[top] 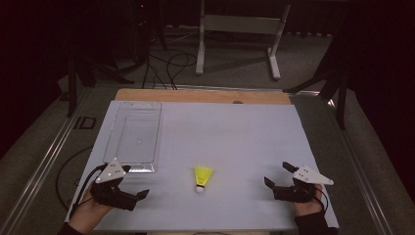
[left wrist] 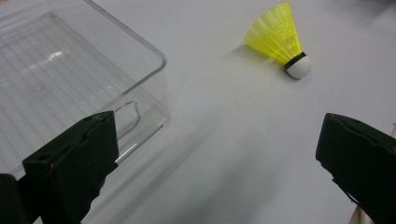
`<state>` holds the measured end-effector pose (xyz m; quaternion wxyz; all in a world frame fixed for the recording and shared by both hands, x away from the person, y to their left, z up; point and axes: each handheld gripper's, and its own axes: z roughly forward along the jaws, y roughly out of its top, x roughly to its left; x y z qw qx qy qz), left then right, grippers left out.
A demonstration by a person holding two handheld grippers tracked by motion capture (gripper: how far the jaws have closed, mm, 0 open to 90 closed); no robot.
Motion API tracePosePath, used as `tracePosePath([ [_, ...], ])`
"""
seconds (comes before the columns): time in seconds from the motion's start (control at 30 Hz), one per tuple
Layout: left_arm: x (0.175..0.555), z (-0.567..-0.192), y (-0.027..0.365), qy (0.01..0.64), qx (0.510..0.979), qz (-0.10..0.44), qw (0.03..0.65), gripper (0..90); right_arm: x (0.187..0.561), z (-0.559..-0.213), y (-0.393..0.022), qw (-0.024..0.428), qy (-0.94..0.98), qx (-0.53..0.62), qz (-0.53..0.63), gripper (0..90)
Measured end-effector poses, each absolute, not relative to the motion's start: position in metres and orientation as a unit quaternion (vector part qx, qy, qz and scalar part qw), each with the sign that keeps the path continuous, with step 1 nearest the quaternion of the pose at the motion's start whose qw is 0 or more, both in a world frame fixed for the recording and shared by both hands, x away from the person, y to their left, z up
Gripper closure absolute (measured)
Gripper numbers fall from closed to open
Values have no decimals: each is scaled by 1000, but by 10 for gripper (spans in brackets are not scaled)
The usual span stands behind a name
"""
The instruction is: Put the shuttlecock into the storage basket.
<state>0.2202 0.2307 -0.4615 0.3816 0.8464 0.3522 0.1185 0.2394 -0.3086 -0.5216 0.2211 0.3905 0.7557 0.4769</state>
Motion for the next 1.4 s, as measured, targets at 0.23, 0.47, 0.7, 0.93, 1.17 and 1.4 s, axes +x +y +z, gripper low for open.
tracePosePath([
  [0.23,221,-458,220,359,854,107,360,2,240,-522,-309,219,758,391,474,84],
  [0.47,222,-450,211,380,856,91,338,1,240,-522,-309,218,759,391,473,84],
  [0.7,218,-444,199,392,854,86,331,1,240,-522,-308,216,760,391,471,84],
  [0.93,213,-443,180,390,867,70,304,2,240,-523,-308,212,762,391,471,84],
  [1.17,212,-447,162,414,866,33,277,1,240,-524,-307,212,762,391,470,84],
  [1.4,216,-447,151,431,861,0,272,1,241,-524,-307,212,763,393,468,84],
])
